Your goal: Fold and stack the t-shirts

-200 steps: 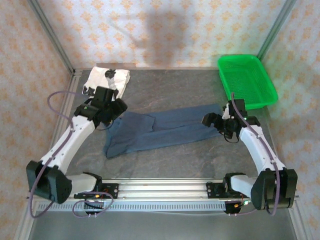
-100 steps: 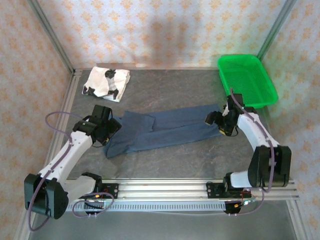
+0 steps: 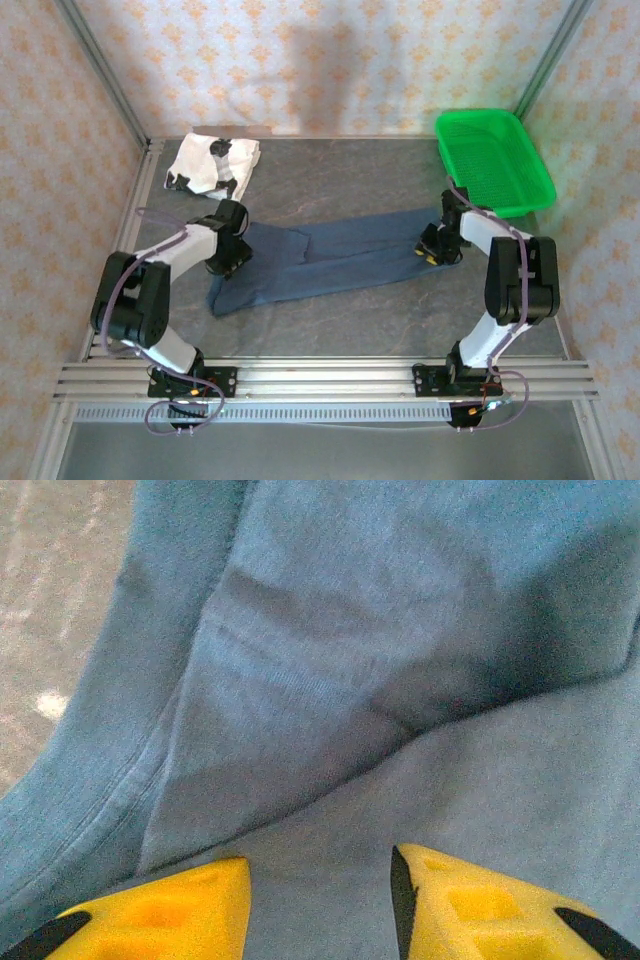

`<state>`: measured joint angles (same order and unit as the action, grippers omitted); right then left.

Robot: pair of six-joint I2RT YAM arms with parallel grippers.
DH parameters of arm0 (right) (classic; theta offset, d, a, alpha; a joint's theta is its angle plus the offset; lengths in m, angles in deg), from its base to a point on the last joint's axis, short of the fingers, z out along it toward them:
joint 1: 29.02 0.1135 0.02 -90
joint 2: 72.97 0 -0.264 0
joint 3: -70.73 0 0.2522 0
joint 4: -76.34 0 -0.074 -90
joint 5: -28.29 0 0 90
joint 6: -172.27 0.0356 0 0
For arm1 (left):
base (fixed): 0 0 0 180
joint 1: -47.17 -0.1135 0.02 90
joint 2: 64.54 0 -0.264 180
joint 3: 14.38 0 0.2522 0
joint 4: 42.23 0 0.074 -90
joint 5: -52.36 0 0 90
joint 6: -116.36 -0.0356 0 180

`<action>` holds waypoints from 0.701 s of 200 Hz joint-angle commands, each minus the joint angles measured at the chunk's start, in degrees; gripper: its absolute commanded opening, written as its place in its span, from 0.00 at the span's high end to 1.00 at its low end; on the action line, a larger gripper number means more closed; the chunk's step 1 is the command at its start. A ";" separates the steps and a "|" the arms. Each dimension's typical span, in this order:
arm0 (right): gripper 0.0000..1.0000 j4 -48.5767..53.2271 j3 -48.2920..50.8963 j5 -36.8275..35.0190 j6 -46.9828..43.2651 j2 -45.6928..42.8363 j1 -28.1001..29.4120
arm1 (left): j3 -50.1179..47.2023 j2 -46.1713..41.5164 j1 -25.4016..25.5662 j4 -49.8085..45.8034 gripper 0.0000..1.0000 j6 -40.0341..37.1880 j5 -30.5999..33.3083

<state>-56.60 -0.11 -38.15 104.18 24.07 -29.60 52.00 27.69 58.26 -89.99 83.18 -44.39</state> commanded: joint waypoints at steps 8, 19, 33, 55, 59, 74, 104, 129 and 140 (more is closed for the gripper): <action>0.71 -1.57 1.84 -6.59 3.44 1.14 0.13 | 5.07 5.94 -0.75 0.36 0.59 -2.49 3.77; 0.71 -1.61 2.95 -7.60 4.26 1.07 0.38 | 7.42 8.64 -0.88 -0.07 0.59 -3.26 4.19; 0.71 -1.54 4.19 -8.61 5.00 1.06 0.97 | 10.72 12.21 -1.01 -1.04 0.60 -4.63 4.44; 0.71 -0.78 5.60 -9.30 6.56 0.73 2.47 | 17.53 17.66 -1.08 -2.62 0.61 -6.97 5.13; 0.71 -0.55 5.92 -9.43 6.87 0.43 2.78 | 18.96 19.24 -1.14 -2.99 0.61 -7.39 5.15; 0.71 0.64 7.47 -10.10 8.03 -1.24 3.88 | 25.01 23.84 -1.10 -4.45 0.62 -9.00 4.75; 0.71 3.60 11.08 -10.22 10.84 -5.65 5.12 | 38.52 33.78 -1.06 -7.43 0.64 -11.13 3.35; 0.70 5.42 14.55 -9.88 13.70 -9.21 6.64 | 52.06 42.15 -1.06 -11.19 0.64 -14.80 3.01; 0.70 5.63 16.06 -9.69 15.20 -10.52 7.67 | 59.04 46.48 -1.06 -13.18 0.64 -17.08 2.27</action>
<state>-58.59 11.03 -46.35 114.65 15.02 -23.72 101.20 64.56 57.52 -97.75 71.74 -41.30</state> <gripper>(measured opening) 0.299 0.364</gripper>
